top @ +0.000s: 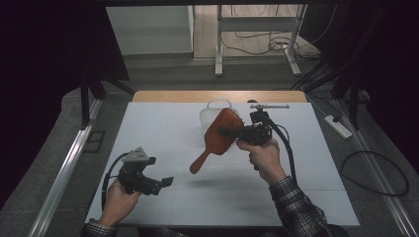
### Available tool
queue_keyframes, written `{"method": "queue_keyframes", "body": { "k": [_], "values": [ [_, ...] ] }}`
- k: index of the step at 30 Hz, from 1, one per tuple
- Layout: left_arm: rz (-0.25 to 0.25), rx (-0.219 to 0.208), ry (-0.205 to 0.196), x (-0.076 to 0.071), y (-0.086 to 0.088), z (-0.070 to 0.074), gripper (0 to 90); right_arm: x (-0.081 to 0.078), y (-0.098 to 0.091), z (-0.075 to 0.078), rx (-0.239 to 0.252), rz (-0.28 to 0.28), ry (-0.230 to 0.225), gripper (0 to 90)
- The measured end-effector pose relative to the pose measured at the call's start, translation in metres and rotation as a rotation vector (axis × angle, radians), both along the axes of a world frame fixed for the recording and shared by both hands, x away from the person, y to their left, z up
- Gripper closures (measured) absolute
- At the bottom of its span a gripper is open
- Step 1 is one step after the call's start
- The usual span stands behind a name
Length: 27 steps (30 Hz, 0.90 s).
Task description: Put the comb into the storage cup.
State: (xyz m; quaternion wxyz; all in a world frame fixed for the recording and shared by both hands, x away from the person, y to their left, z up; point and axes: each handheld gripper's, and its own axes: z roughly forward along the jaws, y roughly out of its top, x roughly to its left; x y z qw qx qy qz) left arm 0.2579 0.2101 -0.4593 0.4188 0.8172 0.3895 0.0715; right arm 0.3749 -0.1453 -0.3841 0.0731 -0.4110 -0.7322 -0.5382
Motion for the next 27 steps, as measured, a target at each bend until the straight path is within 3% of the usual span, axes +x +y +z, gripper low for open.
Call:
{"method": "queue_keyframes", "body": {
  "k": [10, 27],
  "values": [
    [0.001, 0.006, 0.002, -0.014, 0.010, -0.005, 0.0, 0.002, -0.004, 0.003, 0.006, -0.014, -0.008, 57.1],
    [0.059, 0.024, -0.006, -0.034, 0.033, -0.010, 0.0, 0.009, -0.009, 0.007, 0.001, -0.049, -0.018, 57.1]
  ]
}}
